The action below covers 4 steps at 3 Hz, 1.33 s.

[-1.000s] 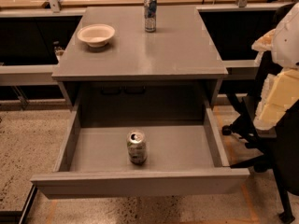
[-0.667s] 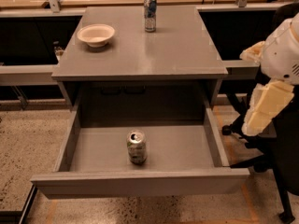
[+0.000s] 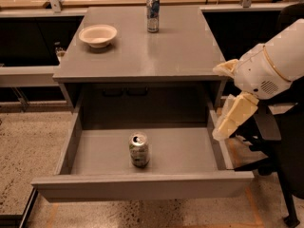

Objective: Pick 7up can from top drawer and place on counter

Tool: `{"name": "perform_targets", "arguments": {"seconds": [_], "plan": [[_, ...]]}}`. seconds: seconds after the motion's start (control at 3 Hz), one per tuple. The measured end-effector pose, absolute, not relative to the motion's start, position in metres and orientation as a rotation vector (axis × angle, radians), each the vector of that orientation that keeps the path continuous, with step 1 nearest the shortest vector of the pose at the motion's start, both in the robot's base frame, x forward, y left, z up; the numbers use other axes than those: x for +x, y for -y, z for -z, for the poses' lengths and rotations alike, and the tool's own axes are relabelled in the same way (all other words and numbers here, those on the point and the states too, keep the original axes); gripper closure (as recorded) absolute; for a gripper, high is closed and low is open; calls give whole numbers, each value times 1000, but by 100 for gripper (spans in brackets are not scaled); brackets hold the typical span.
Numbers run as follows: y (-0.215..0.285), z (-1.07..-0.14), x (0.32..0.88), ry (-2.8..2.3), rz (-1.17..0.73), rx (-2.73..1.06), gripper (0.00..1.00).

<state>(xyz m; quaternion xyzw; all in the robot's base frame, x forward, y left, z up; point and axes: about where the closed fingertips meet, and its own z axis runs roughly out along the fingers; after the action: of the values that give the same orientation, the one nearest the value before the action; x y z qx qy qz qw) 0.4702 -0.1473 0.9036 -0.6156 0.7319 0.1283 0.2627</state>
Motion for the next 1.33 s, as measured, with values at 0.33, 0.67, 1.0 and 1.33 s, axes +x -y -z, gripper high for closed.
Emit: {"name": "perform_targets", "arguments": {"seconds": [0.33, 0.67, 1.0, 1.33], "plan": [[149, -895, 468, -2018, -363, -1644, 0], [129, -873, 469, -2001, -424, -1602, 0], [95, -846, 492, -1929, -477, -1536, 0], [59, -814, 511, -1863, -563, -1494, 0]]}}
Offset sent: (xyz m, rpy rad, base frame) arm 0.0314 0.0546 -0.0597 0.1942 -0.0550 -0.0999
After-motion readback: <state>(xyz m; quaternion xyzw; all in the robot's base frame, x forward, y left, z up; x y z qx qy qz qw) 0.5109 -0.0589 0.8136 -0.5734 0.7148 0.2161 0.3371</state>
